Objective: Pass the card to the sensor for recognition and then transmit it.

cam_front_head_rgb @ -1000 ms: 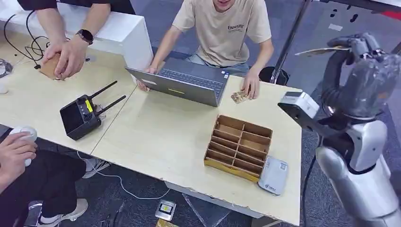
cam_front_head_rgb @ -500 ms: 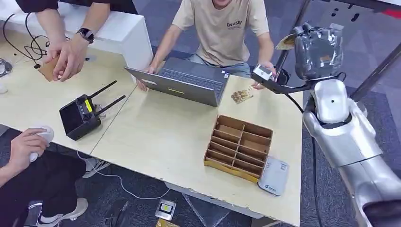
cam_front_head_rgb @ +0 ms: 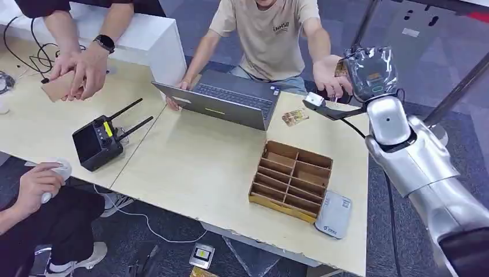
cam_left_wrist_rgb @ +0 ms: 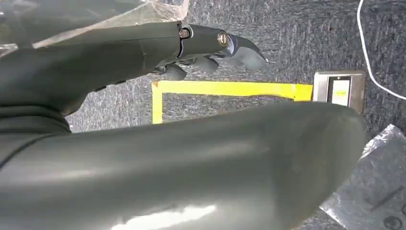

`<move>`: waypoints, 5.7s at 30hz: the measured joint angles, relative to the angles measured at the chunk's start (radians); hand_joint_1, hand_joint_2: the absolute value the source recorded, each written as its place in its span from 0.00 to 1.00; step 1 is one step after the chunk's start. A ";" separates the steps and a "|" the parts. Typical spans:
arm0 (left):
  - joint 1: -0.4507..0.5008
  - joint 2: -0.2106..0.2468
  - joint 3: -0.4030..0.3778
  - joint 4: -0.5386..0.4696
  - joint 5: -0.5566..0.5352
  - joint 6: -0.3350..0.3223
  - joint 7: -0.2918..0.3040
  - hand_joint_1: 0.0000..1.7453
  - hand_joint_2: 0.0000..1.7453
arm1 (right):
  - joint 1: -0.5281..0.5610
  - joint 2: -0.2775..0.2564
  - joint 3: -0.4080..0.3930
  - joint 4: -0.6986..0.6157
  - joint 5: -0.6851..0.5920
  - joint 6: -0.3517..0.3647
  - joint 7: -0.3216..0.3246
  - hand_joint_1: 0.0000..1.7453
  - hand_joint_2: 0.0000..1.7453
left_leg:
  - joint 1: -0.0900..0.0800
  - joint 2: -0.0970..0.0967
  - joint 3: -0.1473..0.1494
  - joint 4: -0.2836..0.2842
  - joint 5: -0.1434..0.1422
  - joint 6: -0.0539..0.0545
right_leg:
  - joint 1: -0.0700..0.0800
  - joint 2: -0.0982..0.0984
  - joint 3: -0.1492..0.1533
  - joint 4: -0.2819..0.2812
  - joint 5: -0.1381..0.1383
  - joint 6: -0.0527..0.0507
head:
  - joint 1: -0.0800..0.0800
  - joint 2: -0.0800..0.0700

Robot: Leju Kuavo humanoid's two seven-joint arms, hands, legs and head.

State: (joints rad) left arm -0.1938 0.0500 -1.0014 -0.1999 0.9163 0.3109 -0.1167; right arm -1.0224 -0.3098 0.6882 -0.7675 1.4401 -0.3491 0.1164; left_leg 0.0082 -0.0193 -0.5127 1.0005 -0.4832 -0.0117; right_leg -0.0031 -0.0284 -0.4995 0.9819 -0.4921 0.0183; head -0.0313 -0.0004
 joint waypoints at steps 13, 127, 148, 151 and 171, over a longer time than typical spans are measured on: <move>0.000 0.002 -0.004 0.000 -0.015 -0.016 0.021 0.00 0.00 | 0.008 -0.016 0.026 0.055 -0.092 -0.015 0.016 0.92 1.00 | 0.000 0.000 0.001 0.000 0.000 0.000 | 0.000 0.000 0.000 0.000 0.000 0.000 | 0.000 0.000; 0.070 0.016 0.028 0.000 0.035 0.021 0.077 0.00 1.00 | 0.938 0.058 -0.287 -1.307 -1.437 -0.025 -0.237 0.00 0.00 | 0.001 0.001 0.001 0.000 0.000 0.000 | 0.001 0.001 0.001 0.000 0.000 0.000 | 0.000 0.000; 0.070 0.019 0.028 0.000 0.034 0.018 0.077 0.00 1.00 | 0.943 0.058 -0.267 -1.307 -1.443 -0.011 -0.248 0.00 0.00 | 0.001 0.001 0.001 0.000 0.000 0.000 | 0.001 0.001 0.001 0.000 -0.001 0.000 | 0.000 0.000; 0.070 0.019 0.028 0.000 0.032 0.017 0.077 0.00 1.00 | 0.945 0.058 -0.266 -1.307 -1.443 -0.010 -0.249 0.00 0.00 | 0.001 0.001 0.001 0.000 0.000 0.000 | 0.001 0.001 0.001 0.000 0.000 0.000 | 0.000 0.000; 0.070 0.019 0.028 0.000 0.021 0.014 0.075 0.00 1.00 | 0.948 0.056 -0.265 -1.307 -1.460 -0.005 -0.251 0.00 0.00 | 0.001 0.001 0.001 0.000 0.000 0.000 | 0.001 0.001 0.000 0.000 -0.001 0.000 | 0.000 0.000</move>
State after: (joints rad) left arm -0.1237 0.0687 -0.9735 -0.1995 0.9369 0.3247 -0.0416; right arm -0.0741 -0.2537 0.4234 -2.0741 -0.0194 -0.3544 -0.1347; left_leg 0.0088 -0.0180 -0.5116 1.0005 -0.4834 -0.0117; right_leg -0.0025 -0.0277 -0.4990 0.9816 -0.4926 0.0179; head -0.0313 -0.0004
